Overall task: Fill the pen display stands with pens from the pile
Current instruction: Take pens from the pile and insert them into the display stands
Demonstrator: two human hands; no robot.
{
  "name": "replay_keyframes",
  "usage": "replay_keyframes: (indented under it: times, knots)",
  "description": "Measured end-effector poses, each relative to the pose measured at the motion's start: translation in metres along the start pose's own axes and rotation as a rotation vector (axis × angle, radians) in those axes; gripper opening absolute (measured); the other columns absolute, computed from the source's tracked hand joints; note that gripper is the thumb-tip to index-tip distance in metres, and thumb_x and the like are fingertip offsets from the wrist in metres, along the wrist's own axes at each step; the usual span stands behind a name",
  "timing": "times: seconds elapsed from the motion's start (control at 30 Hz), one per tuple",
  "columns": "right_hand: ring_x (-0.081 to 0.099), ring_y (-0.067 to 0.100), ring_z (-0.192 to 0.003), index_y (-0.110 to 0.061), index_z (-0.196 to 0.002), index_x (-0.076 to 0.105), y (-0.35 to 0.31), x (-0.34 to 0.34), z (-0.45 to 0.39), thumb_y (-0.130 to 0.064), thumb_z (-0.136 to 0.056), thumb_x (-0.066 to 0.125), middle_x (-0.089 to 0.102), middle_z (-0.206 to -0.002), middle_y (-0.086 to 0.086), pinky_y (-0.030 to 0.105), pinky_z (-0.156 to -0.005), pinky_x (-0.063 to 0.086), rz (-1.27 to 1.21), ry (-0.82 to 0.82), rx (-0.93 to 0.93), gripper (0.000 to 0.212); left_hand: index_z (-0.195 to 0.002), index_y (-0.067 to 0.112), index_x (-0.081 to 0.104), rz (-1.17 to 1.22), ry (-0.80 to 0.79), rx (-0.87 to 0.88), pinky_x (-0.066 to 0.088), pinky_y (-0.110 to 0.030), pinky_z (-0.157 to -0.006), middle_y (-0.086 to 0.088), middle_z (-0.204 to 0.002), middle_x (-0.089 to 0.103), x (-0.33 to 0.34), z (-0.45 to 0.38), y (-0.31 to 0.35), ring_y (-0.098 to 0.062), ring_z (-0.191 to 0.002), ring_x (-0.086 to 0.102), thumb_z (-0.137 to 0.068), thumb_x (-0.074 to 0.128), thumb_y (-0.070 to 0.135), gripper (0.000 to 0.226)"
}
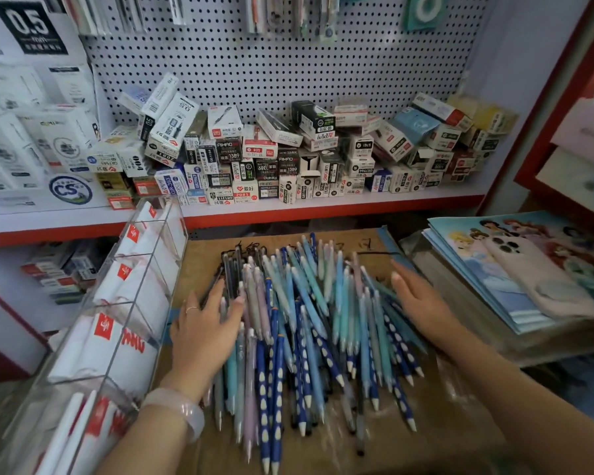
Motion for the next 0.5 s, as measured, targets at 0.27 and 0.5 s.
replay_keyframes:
  times: [0.27,0.5]
  knots:
    - [0.016,0.023,-0.144,-0.035,-0.148,0.018,0.005,0.047,0.015,-0.047,-0.099,0.02,0.018,-0.157,0.003,0.044,-0.116,0.011,0.211,-0.104,0.089,0.05,-0.143,0.049,0.015,-0.013,-0.086,0.044,0.002,-0.052,-0.116,-0.011,-0.157,0.004,0.02,0.004,0.009,-0.03,-0.145,-0.002,-0.083,0.033,0.07,0.067]
    - [0.017,0.022,-0.144,-0.03,-0.149,0.015,-0.017,0.057,0.016,-0.039,-0.101,0.025,0.014,-0.158,-0.001,0.042,-0.117,0.015,0.045,-0.085,0.102,0.05,-0.142,0.049,0.02,0.051,-0.124,0.065,0.011,-0.053,-0.115,-0.01,-0.157,0.001,0.026,0.009,0.018,-0.031,-0.145,0.0,-0.085,0.044,0.063,0.063]
Point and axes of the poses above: each hand's wrist, its own z-axis away from the middle knuckle, its own x-axis out of the palm, y = z × x, the point moved 10 cm from there along -z, towards the middle knuckle
